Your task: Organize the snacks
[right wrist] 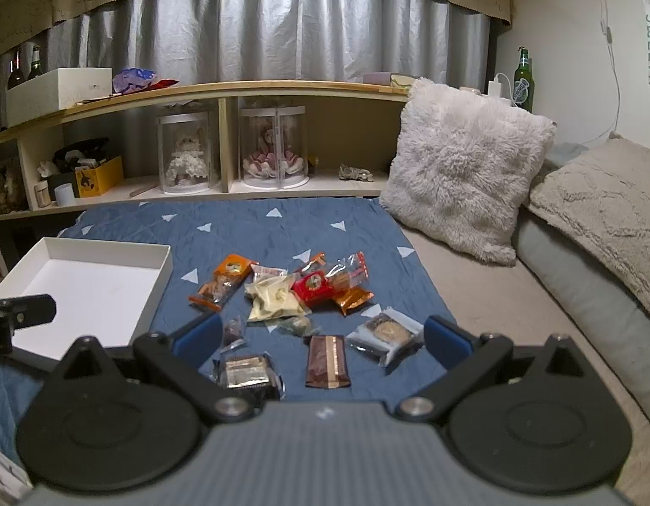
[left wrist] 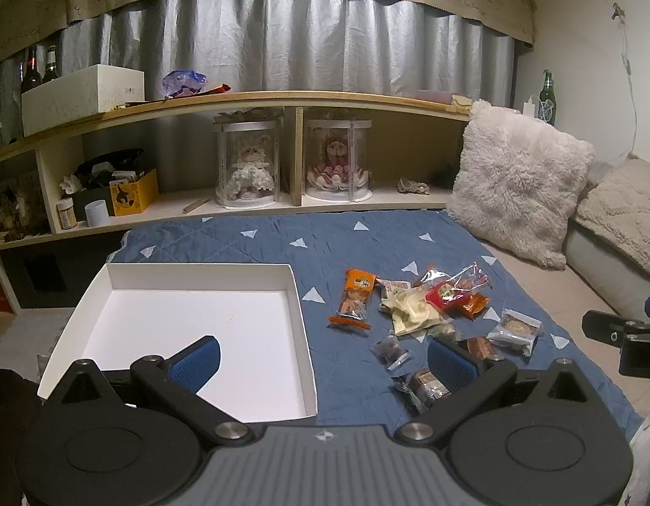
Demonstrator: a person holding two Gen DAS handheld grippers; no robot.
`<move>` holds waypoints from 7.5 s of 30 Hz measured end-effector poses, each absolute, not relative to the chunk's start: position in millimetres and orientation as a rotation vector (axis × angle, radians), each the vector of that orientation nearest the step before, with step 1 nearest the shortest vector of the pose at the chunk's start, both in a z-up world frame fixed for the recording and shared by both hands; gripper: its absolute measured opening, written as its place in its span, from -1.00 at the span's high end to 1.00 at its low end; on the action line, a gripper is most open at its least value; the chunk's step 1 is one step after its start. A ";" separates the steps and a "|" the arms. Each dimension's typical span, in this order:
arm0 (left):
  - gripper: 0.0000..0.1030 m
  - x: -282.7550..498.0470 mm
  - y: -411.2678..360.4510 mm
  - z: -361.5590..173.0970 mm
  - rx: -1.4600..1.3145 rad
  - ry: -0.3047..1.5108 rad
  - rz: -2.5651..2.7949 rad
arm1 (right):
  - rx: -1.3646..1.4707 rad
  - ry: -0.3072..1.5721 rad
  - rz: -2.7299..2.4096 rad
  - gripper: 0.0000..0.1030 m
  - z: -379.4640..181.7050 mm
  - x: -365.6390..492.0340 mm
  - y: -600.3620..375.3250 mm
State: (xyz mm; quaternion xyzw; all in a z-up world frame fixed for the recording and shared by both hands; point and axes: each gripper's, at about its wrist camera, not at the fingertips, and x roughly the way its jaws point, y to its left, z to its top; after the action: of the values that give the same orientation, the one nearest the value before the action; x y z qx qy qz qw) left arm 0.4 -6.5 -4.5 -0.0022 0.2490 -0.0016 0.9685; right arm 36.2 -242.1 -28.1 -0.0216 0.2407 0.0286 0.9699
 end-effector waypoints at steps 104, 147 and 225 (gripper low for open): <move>-1.00 134.4 -31.2 -30.2 -0.060 0.720 0.055 | 0.066 0.777 0.056 -0.99 -49.9 136.2 -263.8; -1.00 264.4 -79.7 -143.8 0.327 0.987 -0.058 | 0.109 1.168 0.142 -0.99 -182.9 296.3 -269.7; 0.43 174.5 9.5 -28.8 -0.162 0.873 -0.092 | 0.264 0.951 0.233 0.09 -78.2 221.2 -243.2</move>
State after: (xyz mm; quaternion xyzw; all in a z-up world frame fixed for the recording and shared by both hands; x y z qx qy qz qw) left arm 174.5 9.5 -28.8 -0.0783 0.4220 -0.0444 0.9021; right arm 221.2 -243.2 -78.2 0.1263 0.4555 0.1115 0.8742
